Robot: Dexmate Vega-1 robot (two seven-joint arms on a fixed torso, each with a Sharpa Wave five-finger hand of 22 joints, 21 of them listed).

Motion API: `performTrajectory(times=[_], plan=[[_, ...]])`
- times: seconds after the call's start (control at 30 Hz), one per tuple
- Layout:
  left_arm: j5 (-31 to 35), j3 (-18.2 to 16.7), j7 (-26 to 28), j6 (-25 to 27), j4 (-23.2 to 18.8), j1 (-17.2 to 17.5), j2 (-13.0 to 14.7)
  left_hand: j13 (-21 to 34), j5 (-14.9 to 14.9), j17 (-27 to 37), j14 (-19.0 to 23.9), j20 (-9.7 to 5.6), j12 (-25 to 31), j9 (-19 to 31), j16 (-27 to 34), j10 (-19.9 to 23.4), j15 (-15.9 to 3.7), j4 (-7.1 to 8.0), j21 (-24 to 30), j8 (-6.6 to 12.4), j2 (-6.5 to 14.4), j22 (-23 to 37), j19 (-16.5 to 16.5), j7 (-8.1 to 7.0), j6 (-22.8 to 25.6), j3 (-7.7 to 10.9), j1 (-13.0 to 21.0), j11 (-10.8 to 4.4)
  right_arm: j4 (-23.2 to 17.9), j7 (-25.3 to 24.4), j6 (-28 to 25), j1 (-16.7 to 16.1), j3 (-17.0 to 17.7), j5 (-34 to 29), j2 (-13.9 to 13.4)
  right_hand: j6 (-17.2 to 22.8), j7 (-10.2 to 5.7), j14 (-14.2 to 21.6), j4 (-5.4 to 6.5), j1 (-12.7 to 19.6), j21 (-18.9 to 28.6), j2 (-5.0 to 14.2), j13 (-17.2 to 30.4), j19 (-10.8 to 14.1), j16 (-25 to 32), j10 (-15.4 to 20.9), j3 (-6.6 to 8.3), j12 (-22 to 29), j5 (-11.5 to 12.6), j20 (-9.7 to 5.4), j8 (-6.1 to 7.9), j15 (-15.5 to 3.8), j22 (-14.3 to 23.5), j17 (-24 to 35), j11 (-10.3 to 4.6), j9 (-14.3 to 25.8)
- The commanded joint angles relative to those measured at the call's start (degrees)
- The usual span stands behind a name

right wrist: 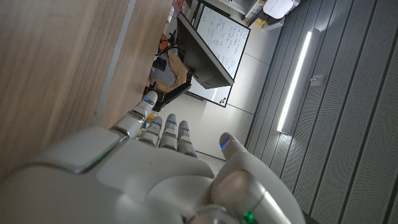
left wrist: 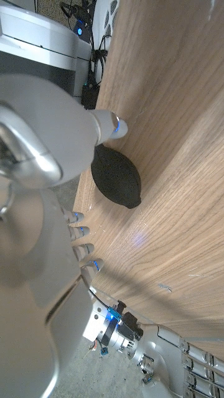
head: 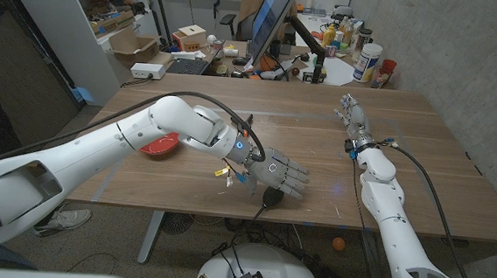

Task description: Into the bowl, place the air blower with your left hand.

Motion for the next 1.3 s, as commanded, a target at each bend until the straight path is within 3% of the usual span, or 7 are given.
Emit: performTrajectory(times=[0.03,0.37,0.5,0.73,0.93,1.13,1.3], plan=[[1.7,2.0,0.3,-0.1,-0.1,-0.9,0.3,0.3,0.6,0.2,-7.8,-0.18,0.4,0.2,0.5,-16.8,0.22,0.05,1.0,0.2,0.3,0.2,1.7,0.42,-24.7,-0.57,1.3,0.68,0.2,0.1,0.3,-0.3,0.3,0.1,0.0,0.6,-0.21,0.2,0.33,-0.6,0.3,1.05,0.3,0.3,0.3,0.4,0.05,0.4,0.6,-1.12,0.36,-0.11,0.3,0.2,-0.01,0.3],[2.8,3.4,0.1,-0.5,0.1,-1.3,0.7,0.3,1.3,0.2,-6.7,-0.1,0.6,0.2,0.7,-16.4,0.16,-0.03,1.6,0.28,0.9,0.2,3.6,-1.1,-24.4,-0.95,2.6,0.83,1.0,0.1,0.4,0.2,0.1,0.1,0.0,0.6,-0.21,0.2,0.35,-0.6,0.3,1.08,0.3,0.3,0.3,0.5,0.07,0.4,0.6,-1.12,0.38,-0.07,0.3,0.2,0.04,0.3],[2.7,3.8,-0.5,-0.6,0.2,-1.4,0.7,0.3,1.7,0.2,-6.3,0.04,0.7,0.1,0.7,-16.2,0.21,-0.11,1.9,0.46,1.5,0.2,4.9,-2.69,-23.8,-1.11,3.7,0.86,1.5,0.2,0.6,0.5,0.0,0.1,0.1,0.6,-0.25,0.2,0.36,-0.6,0.3,1.09,0.3,0.3,0.3,0.5,0.07,0.4,0.6,-1.16,0.38,-0.13,0.3,0.2,0.0,0.3],[3.3,4.5,-0.5,-0.8,0.6,-1.8,0.6,0.2,2.4,0.2,-2.8,-1.56,1.4,-0.1,1.3,-14.3,-0.36,-0.41,3.4,1.38,3.8,0.1,10.2,-5.86,-20.6,-1.21,7.6,0.85,2.6,0.3,1.0,1.0,0.0,0.2,0.1,0.6,-0.2,0.2,0.39,-0.6,0.3,1.12,0.3,0.3,0.3,0.5,0.07,0.4,0.6,-1.11,0.37,-0.16,0.3,0.2,0.03,0.3],[3.4,5.2,-0.5,-0.8,1.7,-2.0,0.1,0.1,2.5,0.2,-2.3,-1.62,1.6,-0.2,1.2,-13.6,-0.4,-0.56,3.7,1.69,4.8,0.0,11.5,-7.03,-19.4,-1.0,9.3,1.09,3.1,0.2,1.4,1.3,0.1,0.2,0.1,0.6,-0.22,0.2,0.4,-0.6,0.3,1.12,0.3,0.3,0.3,0.5,0.08,0.4,0.6,-1.11,0.38,-0.11,0.3,0.2,-0.12,0.3],[2.6,6.1,-1.0,-1.4,3.8,-2.3,-0.7,0.0,2.0,0.1,0.8,-3.25,2.4,-0.3,1.4,-10.6,-1.63,-0.91,4.6,2.76,8.1,-0.1,15.6,-9.64,-15.4,-0.14,14.7,0.58,3.6,0.2,1.6,1.5,0.1,0.3,0.0,0.8,-0.22,0.3,0.41,-0.6,0.3,1.16,0.3,0.3,0.3,0.7,0.1,0.4,0.6,-1.09,0.42,-0.05,0.3,0.2,-0.01,0.3],[2.6,6.6,-0.8,-1.5,4.3,-2.7,-1.0,-0.2,-0.2,-0.1,7.9,-5.17,3.6,-0.6,2.1,-4.7,-5.11,-1.2,6.6,3.66,10.8,-0.1,23.5,-11.0,-10.6,0.4,22.3,-1.47,4.1,0.3,1.8,1.6,0.2,0.3,0.0,0.8,-0.26,0.3,0.43,-0.6,0.3,1.2,0.3,0.2,0.3,0.8,0.12,0.5,0.6,-1.09,0.44,-0.04,0.3,0.2,-0.03,0.3]])
